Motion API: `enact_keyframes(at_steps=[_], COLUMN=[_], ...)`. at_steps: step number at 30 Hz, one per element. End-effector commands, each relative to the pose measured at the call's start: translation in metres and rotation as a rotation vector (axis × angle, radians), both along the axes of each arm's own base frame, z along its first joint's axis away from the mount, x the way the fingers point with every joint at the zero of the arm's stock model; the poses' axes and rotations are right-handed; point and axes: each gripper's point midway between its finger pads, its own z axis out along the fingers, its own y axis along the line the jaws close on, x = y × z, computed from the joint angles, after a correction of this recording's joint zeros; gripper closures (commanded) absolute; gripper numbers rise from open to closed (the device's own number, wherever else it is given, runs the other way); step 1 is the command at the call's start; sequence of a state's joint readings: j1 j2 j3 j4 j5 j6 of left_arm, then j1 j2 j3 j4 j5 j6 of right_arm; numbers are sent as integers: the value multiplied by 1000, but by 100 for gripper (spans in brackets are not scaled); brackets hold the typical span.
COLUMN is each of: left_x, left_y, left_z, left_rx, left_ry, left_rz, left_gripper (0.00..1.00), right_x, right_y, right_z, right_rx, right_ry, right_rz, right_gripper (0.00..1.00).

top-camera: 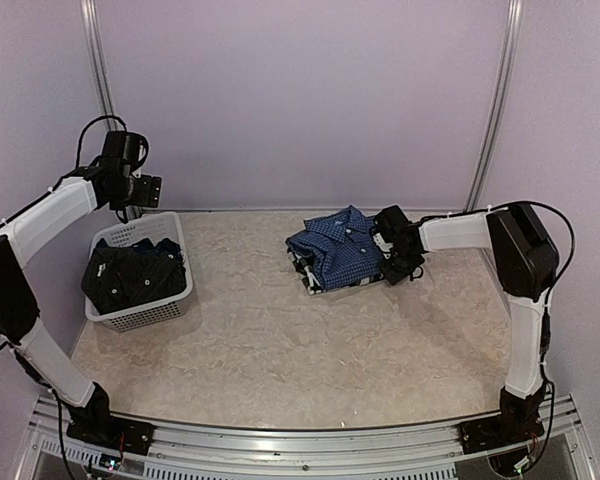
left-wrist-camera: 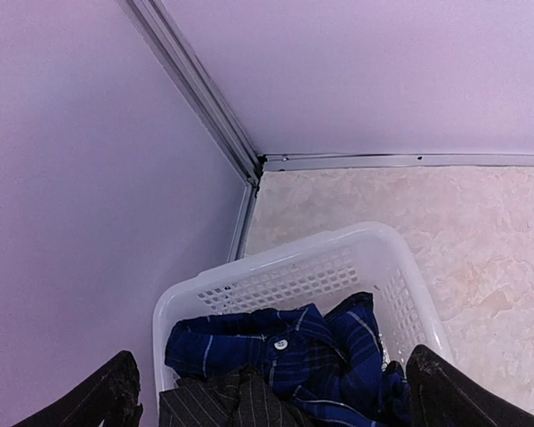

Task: Fold and stack the long sleeve shirts
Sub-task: Move the square-folded shirt to the corner of the board.

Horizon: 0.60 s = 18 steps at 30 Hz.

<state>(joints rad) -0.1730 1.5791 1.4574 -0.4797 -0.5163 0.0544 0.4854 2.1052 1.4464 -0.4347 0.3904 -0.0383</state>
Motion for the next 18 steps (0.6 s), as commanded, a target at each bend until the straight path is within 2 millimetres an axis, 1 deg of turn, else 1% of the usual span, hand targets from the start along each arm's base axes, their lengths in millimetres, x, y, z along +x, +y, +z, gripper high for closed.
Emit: enact_keyframes(at_steps=[1, 2, 3, 5, 6, 7, 10, 12, 14, 16, 17, 18], left_x=[-5, -5, -5, -6, -7, -8, -11, -12, -13, -14, -14, -14], left_y=[-9, -10, -11, -13, -14, -14, -15, -17, -19, -20, -21, -22], left_z=[6, 7, 7, 7, 8, 8, 11, 12, 13, 14, 14, 14], left_rx=[-10, -15, -18, -18, -16, -14, -5, -5, -7, -5, -4, -1], left_ry=[-9, -9, -7, -7, -8, -8, -11, -14, -19, -19, -20, -20], left_rz=[-34, -36, -41, -47, -48, -50, -50, -54, -58, -63, -64, -66], left_gripper=[1, 1, 1, 1, 1, 1, 1, 1, 1, 1, 1, 1], right_x=[-44, -50, -55, -62, -64, -67, -75, -81, -81, -72, -63, -55], right_y=[-51, -50, -46, -30, -20, -8, 32, 60, 88, 108, 112, 118], right_z=[22, 29, 36, 51, 61, 68, 88, 97, 103, 107, 101, 99], right_rx=[13, 32, 51, 95, 117, 141, 226, 300, 403, 464, 459, 457], right_ry=[28, 17, 3, -29, -53, -70, -98, -99, -91, -103, -108, -116], right_rz=[-212, -214, -207, -161, -129, -86, 32, 106, 176, 205, 195, 189], right_gripper=[100, 97, 83, 41, 29, 21, 14, 12, 12, 12, 12, 12])
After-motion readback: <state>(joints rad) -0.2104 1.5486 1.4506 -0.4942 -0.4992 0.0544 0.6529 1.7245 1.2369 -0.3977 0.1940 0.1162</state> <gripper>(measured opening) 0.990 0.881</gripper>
